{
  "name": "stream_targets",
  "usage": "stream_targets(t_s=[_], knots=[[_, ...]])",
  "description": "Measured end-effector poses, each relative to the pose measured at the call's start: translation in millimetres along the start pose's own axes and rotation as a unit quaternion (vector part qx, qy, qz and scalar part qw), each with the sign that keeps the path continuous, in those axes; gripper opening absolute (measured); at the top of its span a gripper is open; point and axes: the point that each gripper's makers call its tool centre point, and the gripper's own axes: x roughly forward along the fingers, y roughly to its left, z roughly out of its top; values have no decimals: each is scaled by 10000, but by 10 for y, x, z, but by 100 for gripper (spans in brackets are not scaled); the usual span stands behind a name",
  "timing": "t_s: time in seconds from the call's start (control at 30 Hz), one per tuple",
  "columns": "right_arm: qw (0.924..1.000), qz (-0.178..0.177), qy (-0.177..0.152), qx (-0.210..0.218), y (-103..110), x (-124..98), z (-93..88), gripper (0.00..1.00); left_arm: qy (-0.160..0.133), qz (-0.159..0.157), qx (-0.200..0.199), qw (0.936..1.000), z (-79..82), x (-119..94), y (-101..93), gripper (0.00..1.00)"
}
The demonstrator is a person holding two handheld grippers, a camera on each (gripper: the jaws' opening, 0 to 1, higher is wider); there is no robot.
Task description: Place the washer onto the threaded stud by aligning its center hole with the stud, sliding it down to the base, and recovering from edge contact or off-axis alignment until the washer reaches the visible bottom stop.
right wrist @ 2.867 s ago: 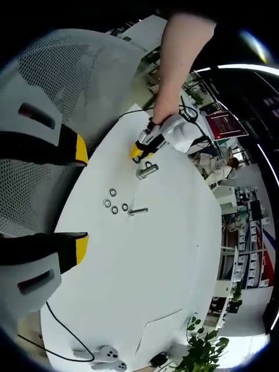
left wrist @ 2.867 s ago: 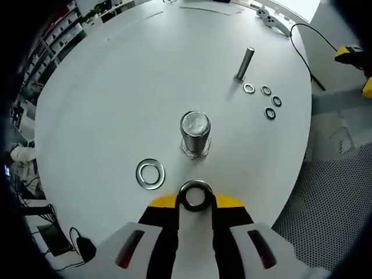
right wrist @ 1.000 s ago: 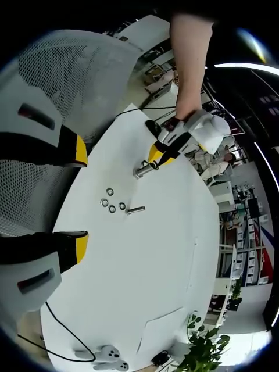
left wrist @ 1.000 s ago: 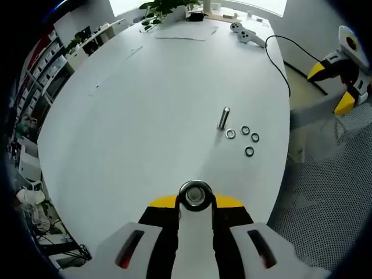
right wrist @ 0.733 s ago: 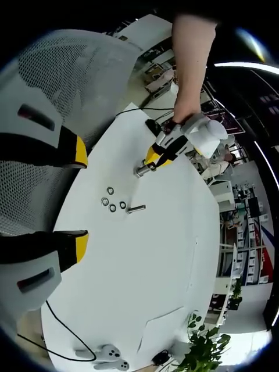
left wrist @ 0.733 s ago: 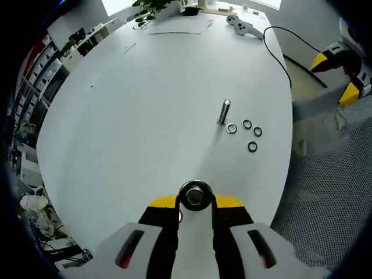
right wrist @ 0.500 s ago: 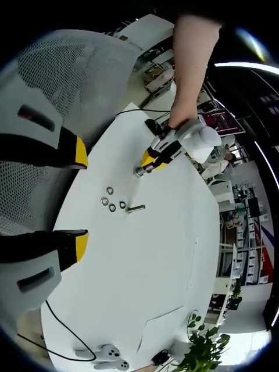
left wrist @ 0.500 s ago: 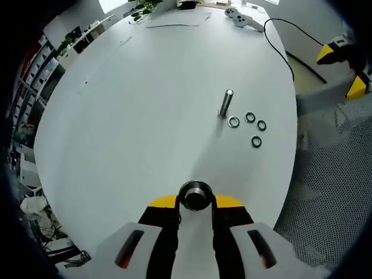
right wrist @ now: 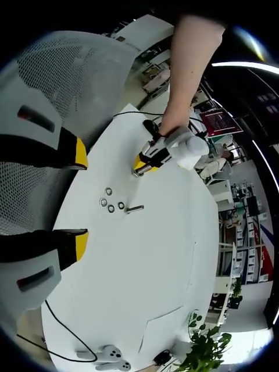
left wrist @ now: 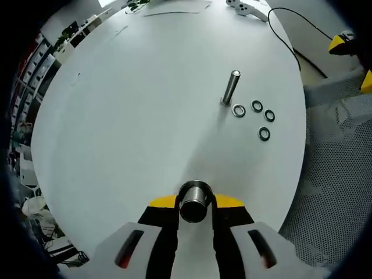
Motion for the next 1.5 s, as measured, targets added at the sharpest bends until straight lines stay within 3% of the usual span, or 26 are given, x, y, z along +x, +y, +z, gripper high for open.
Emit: stream_targets(t_s=[0.53, 0.8, 1.07, 1.2, 1.33, 1.5], knots=[[9999, 140, 31, -67, 60, 12, 2, 43, -118, 88, -417, 9990, -138, -78, 46, 22], [9994, 311, 74, -152, 126, 26, -7, 43, -81, 160, -683, 9975, -330, -143, 99, 22], [9990, 384, 102, -187, 154, 30, -17, 43, -92, 231, -1547, 9876, -535, -99, 175, 25], [9989, 399, 112, -201, 156, 30, -21, 43, -146, 321, -1789, 9832, -558, -85, 280, 28], [9989, 407, 102, -196, 157, 29, -19, 42, -152, 339, -1789, 9832, -534, -66, 340, 28], [9989, 419, 101, -197, 159, 29, -18, 41, 31, 348, -1406, 9894, -541, -32, 369, 28]])
